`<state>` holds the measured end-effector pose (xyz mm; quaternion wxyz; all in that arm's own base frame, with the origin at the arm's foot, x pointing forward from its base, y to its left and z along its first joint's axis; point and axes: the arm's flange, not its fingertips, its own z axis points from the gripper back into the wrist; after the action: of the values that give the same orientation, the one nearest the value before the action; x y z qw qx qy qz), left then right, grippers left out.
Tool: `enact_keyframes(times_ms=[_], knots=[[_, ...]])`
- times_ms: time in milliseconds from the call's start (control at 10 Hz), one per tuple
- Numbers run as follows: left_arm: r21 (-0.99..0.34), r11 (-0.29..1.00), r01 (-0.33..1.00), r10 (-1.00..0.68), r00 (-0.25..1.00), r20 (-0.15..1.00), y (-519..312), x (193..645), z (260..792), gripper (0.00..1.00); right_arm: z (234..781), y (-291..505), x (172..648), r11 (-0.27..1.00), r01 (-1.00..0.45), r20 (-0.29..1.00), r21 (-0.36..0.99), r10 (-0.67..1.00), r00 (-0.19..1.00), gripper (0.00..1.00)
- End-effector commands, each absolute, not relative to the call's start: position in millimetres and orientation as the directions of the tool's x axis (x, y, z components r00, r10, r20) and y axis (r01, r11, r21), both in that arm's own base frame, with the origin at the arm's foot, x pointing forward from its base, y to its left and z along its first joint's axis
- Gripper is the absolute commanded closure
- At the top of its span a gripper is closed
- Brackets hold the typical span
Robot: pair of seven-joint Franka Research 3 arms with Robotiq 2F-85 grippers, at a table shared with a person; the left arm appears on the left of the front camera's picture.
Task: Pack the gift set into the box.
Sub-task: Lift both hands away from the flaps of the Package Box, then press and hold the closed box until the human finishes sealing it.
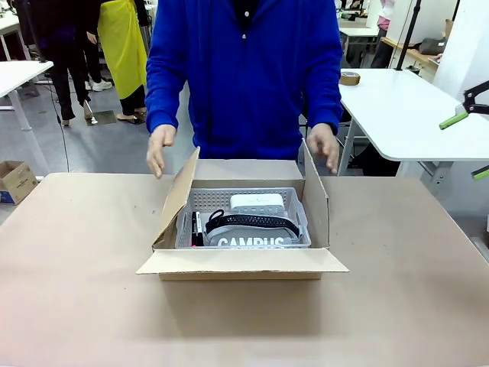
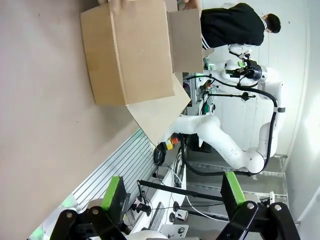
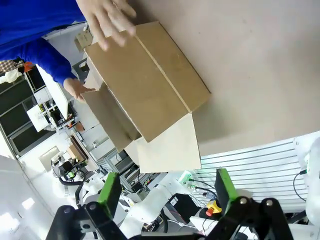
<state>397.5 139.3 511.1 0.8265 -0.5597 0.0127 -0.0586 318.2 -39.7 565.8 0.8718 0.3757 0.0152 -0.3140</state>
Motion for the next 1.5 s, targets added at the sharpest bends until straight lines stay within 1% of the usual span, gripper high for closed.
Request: enact_keyframes(times_ms=[0, 1400], knots=[[-0.922, 0.378, 0.089, -0.113, 0.992, 0.049, 138.9, 394.6, 510.3, 0.0, 565.5, -41.0, 318.2, 0.512, 0.555, -0.261, 0.656, -0.536, 0.803, 0.0], [-0.922, 0.378, 0.089, -0.113, 0.992, 0.049, 138.9, 394.6, 510.3, 0.0, 565.5, -41.0, 318.2, 0.512, 0.555, -0.261, 0.656, -0.536, 0.803, 0.0]])
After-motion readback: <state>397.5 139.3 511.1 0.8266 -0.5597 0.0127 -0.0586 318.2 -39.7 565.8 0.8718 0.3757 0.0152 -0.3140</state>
